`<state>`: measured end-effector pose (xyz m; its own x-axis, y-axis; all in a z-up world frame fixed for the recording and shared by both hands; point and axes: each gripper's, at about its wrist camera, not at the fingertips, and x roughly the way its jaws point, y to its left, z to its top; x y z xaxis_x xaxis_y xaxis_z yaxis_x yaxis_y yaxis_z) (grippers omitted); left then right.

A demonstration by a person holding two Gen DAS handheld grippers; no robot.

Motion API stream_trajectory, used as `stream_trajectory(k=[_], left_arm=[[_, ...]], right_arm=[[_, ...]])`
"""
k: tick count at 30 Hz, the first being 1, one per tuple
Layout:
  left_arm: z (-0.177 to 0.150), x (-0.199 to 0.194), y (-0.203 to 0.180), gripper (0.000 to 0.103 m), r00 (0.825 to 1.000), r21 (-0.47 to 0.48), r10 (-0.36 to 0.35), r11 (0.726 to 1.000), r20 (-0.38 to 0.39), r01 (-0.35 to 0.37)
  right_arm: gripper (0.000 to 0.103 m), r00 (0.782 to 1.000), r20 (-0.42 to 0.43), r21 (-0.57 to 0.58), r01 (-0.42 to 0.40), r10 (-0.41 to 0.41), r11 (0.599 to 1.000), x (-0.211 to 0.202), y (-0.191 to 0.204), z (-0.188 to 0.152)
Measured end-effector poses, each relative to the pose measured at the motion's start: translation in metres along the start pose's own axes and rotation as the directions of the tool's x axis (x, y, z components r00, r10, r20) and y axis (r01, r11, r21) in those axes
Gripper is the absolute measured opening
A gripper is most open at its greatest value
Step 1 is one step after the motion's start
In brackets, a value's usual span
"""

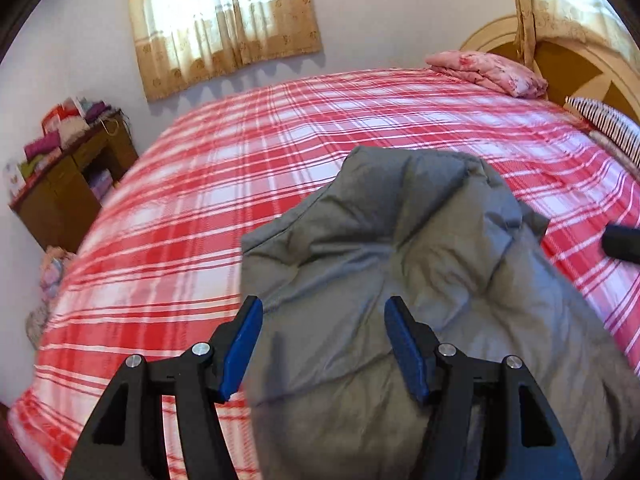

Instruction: Fold large clothes

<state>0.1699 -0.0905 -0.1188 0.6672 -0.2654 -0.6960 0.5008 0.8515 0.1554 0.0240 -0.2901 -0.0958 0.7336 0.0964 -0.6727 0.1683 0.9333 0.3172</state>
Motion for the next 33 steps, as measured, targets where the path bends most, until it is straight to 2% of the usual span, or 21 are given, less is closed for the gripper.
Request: stream_trajectory(k=[3,4,6,7,9,11,14,16,17,19,21,22,23,25,26,28,30,31,33], left_arm=[[-0.005,-0.007,0.006,0.064,1.0,-0.001,-0.008,1.0,-0.01,0.008],[-0.008,-0.011,0.013,0.064,0.999,-0.023,-0.035,0.999,-0.009,0.035],[-0.014,-0.015,0.027,0.065,0.995,-0.092,-0.101,0.991,-0.006,0.1],[-0.017,-0.015,0.036,0.065,0.989,-0.141,-0.15,0.979,-0.012,0.147],[-0.024,-0.009,0.049,0.067,0.971,-0.222,-0.236,0.949,-0.025,0.225],[-0.034,0.0,0.059,0.067,0.953,-0.284,-0.3,0.918,-0.044,0.276],[-0.045,0.009,0.065,0.072,0.94,-0.333,-0.34,0.891,-0.038,0.309],[-0.05,0.013,0.07,0.073,0.927,-0.357,-0.374,0.871,-0.034,0.338],[-0.053,0.012,0.075,0.073,0.921,-0.374,-0.389,0.857,-0.02,0.354],[-0.059,0.013,0.088,0.073,0.914,-0.42,-0.406,0.829,0.001,0.369],[-0.068,0.018,0.099,0.074,0.888,-0.498,-0.458,0.762,0.035,0.413],[-0.072,0.022,0.099,0.074,0.869,-0.525,-0.493,0.729,0.041,0.439],[-0.074,0.031,0.093,0.075,0.842,-0.539,-0.538,0.698,0.038,0.47],[-0.074,0.037,0.082,0.084,0.841,-0.528,-0.54,0.702,0.041,0.477],[-0.073,0.04,0.078,0.087,0.835,-0.525,-0.548,0.697,0.051,0.489],[-0.074,0.045,0.073,0.088,0.825,-0.535,-0.56,0.675,0.076,0.508],[-0.075,0.046,0.071,0.088,0.82,-0.529,-0.564,0.67,0.094,0.521],[-0.076,0.044,0.069,0.087,0.817,-0.518,-0.568,0.671,0.1,0.53],[-0.076,0.033,0.065,0.074,0.81,-0.487,-0.575,0.679,0.112,0.549]], right_arm=[[0.082,0.998,0.006,0.077,-0.066,0.066,0.995,-0.005,0.01,0.007],[0.082,0.996,0.01,0.106,-0.087,0.086,0.991,-0.006,0.014,0.008],[0.091,0.997,0.013,0.114,-0.082,0.081,0.99,0.001,0.025,0.006],[0.097,0.999,0.007,0.109,-0.042,0.041,0.993,0.009,0.028,0.005],[0.098,1.0,-0.015,0.119,0.009,-0.007,0.993,0.024,0.027,-0.003],[0.098,0.998,-0.065,0.164,-0.009,0.02,0.986,0.044,0.016,-0.015],[0.098,0.995,-0.098,0.205,-0.009,0.03,0.979,0.064,0.0,-0.031],[0.098,0.989,-0.106,0.25,-0.069,0.098,0.966,0.072,-0.011,-0.039],[0.098,0.984,-0.105,0.276,-0.112,0.146,0.955,0.078,-0.016,-0.043],[0.098,0.976,-0.109,0.278,-0.153,0.189,0.948,0.085,-0.018,-0.046],[0.099,0.966,-0.111,0.286,-0.192,0.231,0.939,0.094,-0.021,-0.049],[0.1,0.967,-0.099,0.274,-0.202,0.236,0.94,0.096,-0.02,-0.049],[0.1,0.967,-0.099,0.259,-0.203,0.235,0.944,0.097,-0.017,-0.048],[0.098,0.963,-0.107,0.213,-0.223,0.249,0.951,0.1,-0.006,-0.046],[0.093,0.958,-0.114,0.196,-0.236,0.262,0.952,0.101,-0.001,-0.047],[0.092,0.959,-0.131,0.15,-0.23,0.249,0.962,0.106,0.006,-0.049],[0.089,0.961,-0.138,0.134,-0.224,0.242,0.965,0.108,0.01,-0.049],[0.085,0.961,-0.142,0.128,-0.218,0.236,0.967,0.109,0.012,-0.049],[0.071,0.958,-0.163,0.109,-0.221,0.237,0.969,0.11,0.022,-0.047]])
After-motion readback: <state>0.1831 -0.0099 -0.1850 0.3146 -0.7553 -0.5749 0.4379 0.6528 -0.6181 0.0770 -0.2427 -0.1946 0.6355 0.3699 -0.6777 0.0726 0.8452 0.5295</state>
